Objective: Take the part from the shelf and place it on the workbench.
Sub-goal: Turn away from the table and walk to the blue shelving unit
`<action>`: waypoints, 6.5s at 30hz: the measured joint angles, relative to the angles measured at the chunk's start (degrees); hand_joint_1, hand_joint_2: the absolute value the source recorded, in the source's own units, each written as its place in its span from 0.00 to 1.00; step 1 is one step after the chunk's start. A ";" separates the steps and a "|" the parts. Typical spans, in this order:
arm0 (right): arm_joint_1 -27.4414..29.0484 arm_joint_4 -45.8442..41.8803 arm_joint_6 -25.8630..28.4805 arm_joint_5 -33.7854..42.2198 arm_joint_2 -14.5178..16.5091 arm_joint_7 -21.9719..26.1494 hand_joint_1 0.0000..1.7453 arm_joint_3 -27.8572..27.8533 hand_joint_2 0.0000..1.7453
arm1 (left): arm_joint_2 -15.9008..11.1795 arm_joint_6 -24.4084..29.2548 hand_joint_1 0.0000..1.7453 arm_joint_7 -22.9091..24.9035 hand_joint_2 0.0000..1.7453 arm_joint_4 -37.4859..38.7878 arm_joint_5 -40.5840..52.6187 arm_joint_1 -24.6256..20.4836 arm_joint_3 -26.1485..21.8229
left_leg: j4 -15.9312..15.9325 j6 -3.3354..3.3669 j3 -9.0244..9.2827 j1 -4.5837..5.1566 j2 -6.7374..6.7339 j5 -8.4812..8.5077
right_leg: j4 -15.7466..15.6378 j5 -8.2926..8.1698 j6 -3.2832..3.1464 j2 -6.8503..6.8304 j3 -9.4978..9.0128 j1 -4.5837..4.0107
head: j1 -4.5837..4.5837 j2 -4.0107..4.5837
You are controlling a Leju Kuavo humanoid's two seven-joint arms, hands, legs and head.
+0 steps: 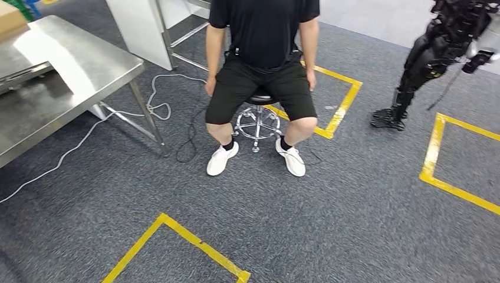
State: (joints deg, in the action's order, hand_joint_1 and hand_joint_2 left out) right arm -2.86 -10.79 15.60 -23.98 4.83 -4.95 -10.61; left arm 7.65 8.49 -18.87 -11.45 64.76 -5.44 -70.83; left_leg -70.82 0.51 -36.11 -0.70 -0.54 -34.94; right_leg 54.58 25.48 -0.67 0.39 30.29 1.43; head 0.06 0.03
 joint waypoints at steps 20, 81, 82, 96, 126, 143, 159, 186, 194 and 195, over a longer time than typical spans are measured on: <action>-0.83 0.08 1.01 0.59 -0.72 0.53 0.00 -0.66 0.00 | 0.49 2.93 0.00 1.38 0.00 0.01 -2.19 -0.33 -0.57 | 13.48 2.48 4.68 0.00 -4.13 8.98 | 9.15 3.78 3.77 -1.91 4.91 0.12 | 0.75 0.00; -0.50 0.41 -0.45 -1.11 -0.75 -0.71 0.00 -1.87 0.00 | 1.11 3.35 0.00 4.30 0.00 0.08 5.04 -0.83 4.23 | 14.95 2.15 5.47 -0.30 -3.98 9.78 | 8.70 2.26 4.00 -2.07 5.62 0.76 | 0.54 0.00; -0.60 0.41 -0.44 -1.11 -0.69 -0.71 0.00 -1.87 0.00 | 1.14 3.39 0.00 4.36 0.00 0.07 5.03 -0.81 4.24 | 14.66 1.61 5.45 -0.22 -4.63 9.50 | 4.95 1.14 4.36 -3.65 3.38 0.83 | 0.65 0.00; -0.62 0.41 -0.15 -1.09 -0.45 -0.96 0.00 -1.87 0.00 | 1.36 3.34 0.00 4.23 0.00 0.08 5.01 -0.85 4.43 | -0.49 0.65 -0.44 -0.62 0.81 1.84 | 1.65 -0.79 0.13 3.11 1.74 -1.05 | -0.44 0.01; -0.61 0.39 0.66 -1.97 -0.22 -0.59 0.00 -1.93 0.00 | 1.78 2.78 0.00 3.02 0.00 0.05 4.68 -1.34 4.52 | -2.03 -0.25 -0.97 -0.92 0.53 0.35 | 2.27 -1.00 0.47 0.91 2.77 -0.16 | -0.52 0.01; -0.61 0.40 1.15 -2.42 -0.61 -0.54 0.00 -1.93 0.00 | 1.81 -0.83 0.00 0.95 0.00 0.07 3.91 -1.65 4.48 | 15.08 2.28 4.29 -0.15 -0.32 11.07 | 9.14 3.55 4.34 -0.32 4.42 0.99 | 0.25 0.01; -0.67 0.41 1.55 -2.95 -0.36 -1.39 0.00 -1.93 0.00 | 1.76 -0.91 0.00 -0.04 0.00 0.01 3.56 -1.50 4.43 | 2.20 1.53 -2.15 -0.04 0.30 6.43 | 2.84 1.99 0.51 0.37 0.12 -0.96 | -0.03 0.00; -0.63 0.42 1.51 -3.54 -0.60 -1.37 0.00 -1.95 0.00 | 1.94 -0.77 0.00 0.04 0.00 -0.27 3.50 -1.67 4.41 | -2.86 -0.21 -3.07 -0.65 0.14 1.30 | 3.17 1.80 0.87 0.03 1.05 0.59 | 0.57 0.00; -0.54 0.44 1.59 -3.32 0.06 -1.39 0.00 -1.96 0.00 | 1.42 -0.78 0.00 0.04 0.00 -0.33 3.49 -1.83 4.41 | 11.58 4.55 1.02 1.55 0.21 10.73 | 2.29 3.18 1.17 0.55 -0.97 -0.27 | 0.74 0.01; -0.57 0.42 1.60 -3.42 0.15 -1.39 0.00 -1.96 0.00 | 1.43 -0.78 0.00 0.04 0.00 -0.33 3.48 -1.83 4.41 | 12.40 4.69 1.55 1.64 0.22 10.82 | 2.00 3.20 1.37 0.46 -1.18 -0.25 | 0.60 0.00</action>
State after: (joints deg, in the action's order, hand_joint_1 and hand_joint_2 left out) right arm -3.44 -10.37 17.20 -27.40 4.98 -6.34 -12.57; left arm 9.08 7.71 -18.84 -11.78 68.24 -7.27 -66.42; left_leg -58.41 5.21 -34.56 0.94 -0.32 -24.12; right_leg 56.58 28.69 0.70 0.85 29.11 1.17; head 0.66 0.04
